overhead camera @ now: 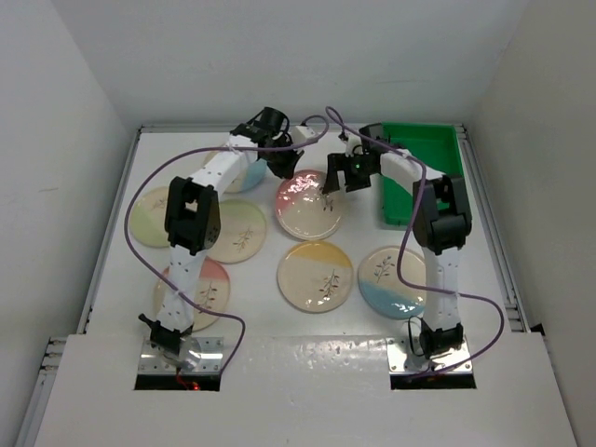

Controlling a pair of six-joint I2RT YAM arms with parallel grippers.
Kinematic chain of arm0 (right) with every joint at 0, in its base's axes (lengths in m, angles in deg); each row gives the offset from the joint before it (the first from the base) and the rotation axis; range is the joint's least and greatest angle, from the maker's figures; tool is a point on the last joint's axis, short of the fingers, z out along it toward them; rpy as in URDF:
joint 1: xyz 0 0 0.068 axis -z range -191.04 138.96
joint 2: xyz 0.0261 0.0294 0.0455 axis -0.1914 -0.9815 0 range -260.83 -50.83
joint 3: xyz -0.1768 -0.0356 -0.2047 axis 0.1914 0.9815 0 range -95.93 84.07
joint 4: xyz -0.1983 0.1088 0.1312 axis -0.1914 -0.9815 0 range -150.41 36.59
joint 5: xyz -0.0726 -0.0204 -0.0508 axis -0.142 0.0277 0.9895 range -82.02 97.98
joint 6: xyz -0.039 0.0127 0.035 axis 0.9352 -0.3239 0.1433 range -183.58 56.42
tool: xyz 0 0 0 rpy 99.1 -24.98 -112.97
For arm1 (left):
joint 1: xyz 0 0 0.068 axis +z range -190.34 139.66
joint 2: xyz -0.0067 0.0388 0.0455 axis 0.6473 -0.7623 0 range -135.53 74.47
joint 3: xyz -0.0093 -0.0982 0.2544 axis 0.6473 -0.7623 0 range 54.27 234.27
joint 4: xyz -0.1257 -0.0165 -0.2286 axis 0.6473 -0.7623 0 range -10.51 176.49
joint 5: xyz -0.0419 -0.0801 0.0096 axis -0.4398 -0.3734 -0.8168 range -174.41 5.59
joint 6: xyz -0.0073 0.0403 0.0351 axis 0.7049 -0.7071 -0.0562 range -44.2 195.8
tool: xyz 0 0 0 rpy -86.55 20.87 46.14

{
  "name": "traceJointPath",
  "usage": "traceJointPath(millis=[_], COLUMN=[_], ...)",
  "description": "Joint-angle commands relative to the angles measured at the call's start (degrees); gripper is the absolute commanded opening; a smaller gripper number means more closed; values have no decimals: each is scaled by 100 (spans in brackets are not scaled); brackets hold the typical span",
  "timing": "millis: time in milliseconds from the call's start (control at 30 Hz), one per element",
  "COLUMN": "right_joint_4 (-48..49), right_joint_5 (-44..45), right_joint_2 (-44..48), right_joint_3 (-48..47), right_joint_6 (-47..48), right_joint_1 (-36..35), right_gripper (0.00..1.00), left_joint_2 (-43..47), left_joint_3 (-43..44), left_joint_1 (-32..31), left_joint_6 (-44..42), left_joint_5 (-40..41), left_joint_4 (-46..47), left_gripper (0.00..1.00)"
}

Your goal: Place the plates into the plastic bin on the countertop

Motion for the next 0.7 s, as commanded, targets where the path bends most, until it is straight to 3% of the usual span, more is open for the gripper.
traceJointPath(millis=[0, 100, 133, 200, 233, 300, 533, 600, 667], right_joint_4=[340, 551, 587, 709, 771, 1103, 2026, 2309, 2780], right_joint_5=[-609, -890, -1021, -1451, -1566, -1734, -1787, -1805, -1761], right_joint_2=[-216, -322, -340, -288, -270, -130, 695, 854, 1213], right_joint_3=[-120, 38, 125, 266, 371, 574, 1207, 1216, 1269], right_joint_6=[8, 34, 34, -18, -105, -316, -1229, -1615, -2152], right_joint_1=[-10, -45, -80, -28, -36, 77, 420, 456, 552], right_gripper=[88, 76, 62, 45, 22, 3, 0, 0, 0], left_joint_2=[443, 443, 382, 329, 276, 276, 328, 398, 548], left_joint_3=[186, 186, 186, 186, 186, 125, 309, 572, 731], left_joint_1=[-88, -88, -88, -88, -88, -88, 220, 290, 448], left_joint_6=[-184, -184, -184, -184, -123, -53, 115, 193, 299], left_joint_5=[-256, -204, -204, -81, -81, -81, 41, 121, 121], left_joint_4=[13, 65, 65, 65, 65, 118, 171, 171, 232], left_gripper=[0, 0, 0, 0, 0, 0, 0, 7, 26])
